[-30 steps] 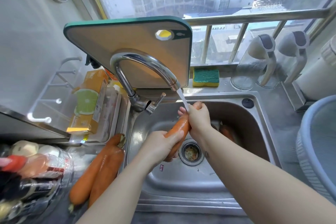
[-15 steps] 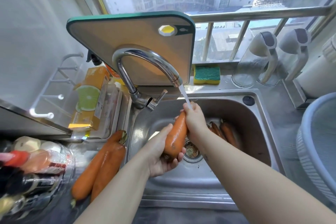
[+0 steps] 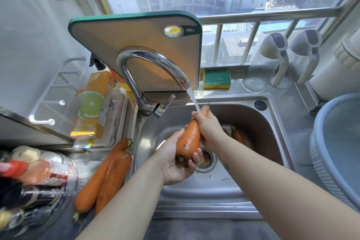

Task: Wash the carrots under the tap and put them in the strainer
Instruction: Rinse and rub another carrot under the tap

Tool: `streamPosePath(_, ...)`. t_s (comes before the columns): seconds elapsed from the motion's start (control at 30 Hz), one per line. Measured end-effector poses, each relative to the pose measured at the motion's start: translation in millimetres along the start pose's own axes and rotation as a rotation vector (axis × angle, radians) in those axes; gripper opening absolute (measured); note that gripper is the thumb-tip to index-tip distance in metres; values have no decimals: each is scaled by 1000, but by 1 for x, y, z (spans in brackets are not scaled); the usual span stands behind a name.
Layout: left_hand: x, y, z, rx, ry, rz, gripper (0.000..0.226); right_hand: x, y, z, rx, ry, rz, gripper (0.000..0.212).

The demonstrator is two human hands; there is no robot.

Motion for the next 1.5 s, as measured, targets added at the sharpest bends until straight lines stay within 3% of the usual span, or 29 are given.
streamPosePath(0.07, -1, -2, -1, -4, 4, 25, 57, -3, 1, 4, 63, 60, -24, 31)
streamPosePath(0.13, -1, -5, -1, -16, 6, 26, 58, -5, 1, 7, 81, 112, -7, 45)
streamPosePath(0.2, 0, -9, -2, -40, 8, 0, 58, -3, 1, 5, 61, 121, 131, 48)
streamPosePath(0.27, 5, -11, 0, -73, 10, -35, 58, -1, 1, 1, -56, 129, 294, 37)
streamPosePath(0.37, 15, -9, 3, -53, 52, -21, 56, 2, -7, -9, -266, 174, 296, 34)
streamPosePath(0.43, 18, -5, 7, 10, 142, 2, 48, 1, -17, -4, -217, 144, 291, 42)
streamPosePath(0.53, 17, 0, 22, 94, 434, 9, 33, -2, -31, 2, -23, 58, 399, 52)
streamPosePath(0.67, 12, 5, 33, 5, 608, 242, 30, -8, -49, 1, 57, 12, 461, 44)
streamPosePath(0.77, 11, 10, 34, -53, 615, 302, 30, -12, -59, -3, 30, -11, 511, 35)
streamPosePath(0.93, 10, 28, 43, -48, 631, 307, 21, -16, -65, -6, 141, -141, 512, 35)
streamPosePath(1.2, 26, 34, 37, -229, 475, 30, 25, -28, -70, -3, 162, -108, 593, 7)
streamPosePath(1.37, 26, 40, 41, -33, 523, 172, 24, -26, -60, -7, 219, -169, 512, 33)
streamPosePath(1.5, 34, 33, 33, -165, 449, 110, 24, -29, -64, -5, 194, -76, 609, 21)
Point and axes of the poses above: each hand's wrist, its own z-axis towards the middle knuckle, its own y-axis out of the palm, x = y × z, the point moved 1 cm from there along z, towards the middle knuckle, and after that the axes turned 6 degrees about -z, right-handed, at the moved point
